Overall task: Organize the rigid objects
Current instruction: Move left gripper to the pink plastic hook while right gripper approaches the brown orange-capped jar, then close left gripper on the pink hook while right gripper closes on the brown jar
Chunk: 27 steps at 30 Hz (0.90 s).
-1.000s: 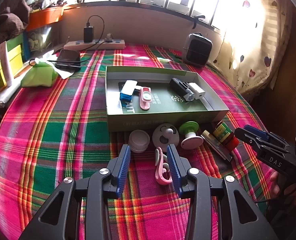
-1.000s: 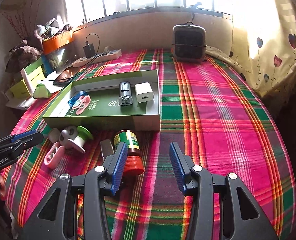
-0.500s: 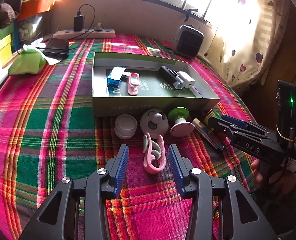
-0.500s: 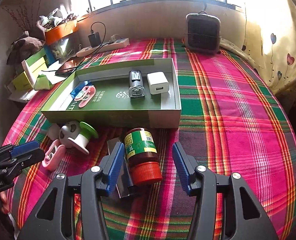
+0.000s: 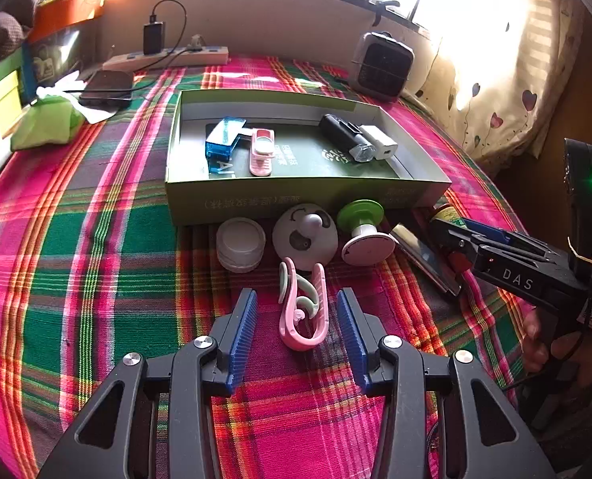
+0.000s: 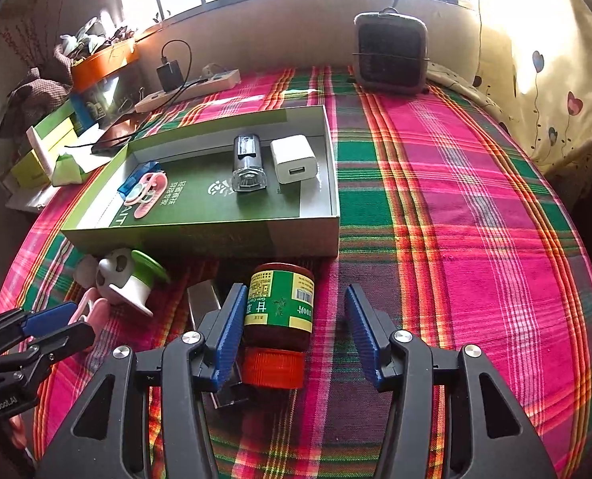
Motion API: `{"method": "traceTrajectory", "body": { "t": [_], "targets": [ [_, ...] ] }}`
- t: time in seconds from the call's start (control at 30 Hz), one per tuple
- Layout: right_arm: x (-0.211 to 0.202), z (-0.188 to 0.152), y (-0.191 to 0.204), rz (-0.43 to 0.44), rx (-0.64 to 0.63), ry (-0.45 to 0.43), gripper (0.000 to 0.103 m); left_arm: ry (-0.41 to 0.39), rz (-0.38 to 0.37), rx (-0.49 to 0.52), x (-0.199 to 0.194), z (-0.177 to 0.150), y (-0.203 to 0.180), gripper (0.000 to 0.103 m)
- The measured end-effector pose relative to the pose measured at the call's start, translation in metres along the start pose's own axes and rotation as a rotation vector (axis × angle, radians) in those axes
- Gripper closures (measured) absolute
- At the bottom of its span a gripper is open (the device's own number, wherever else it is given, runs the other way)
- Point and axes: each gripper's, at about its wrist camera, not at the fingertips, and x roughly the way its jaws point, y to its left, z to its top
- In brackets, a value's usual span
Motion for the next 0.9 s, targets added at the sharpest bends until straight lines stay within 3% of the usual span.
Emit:
{"method": "traceTrajectory", "body": {
  "t": [0.23, 0.57, 0.73, 0.9],
  "targets": [
    [-0.002, -0.002, -0.008, -0.012, 0.013, 0.002, 0.052, -0.004, 0.026, -0.006, 0.002, 0.001, -0.002, 0.062],
    [-0.007, -0.004, -0.019, 0.005, 0.031, -0.006, 0.07, -0.014, 0.05, -0.014, 0.003, 0.001, -0.005, 0.062],
    [-0.009, -0.006, -0.024, 0.009, 0.033, -0.008, 0.07, -0.017, 0.065, -0.015, 0.003, 0.001, -0.006, 0.063],
    [-0.012, -0.009, -0.027, 0.013, 0.039, -0.009, 0.07, -0.022, 0.101, -0.01, 0.004, 0.001, -0.006, 0.074]
  ]
}}
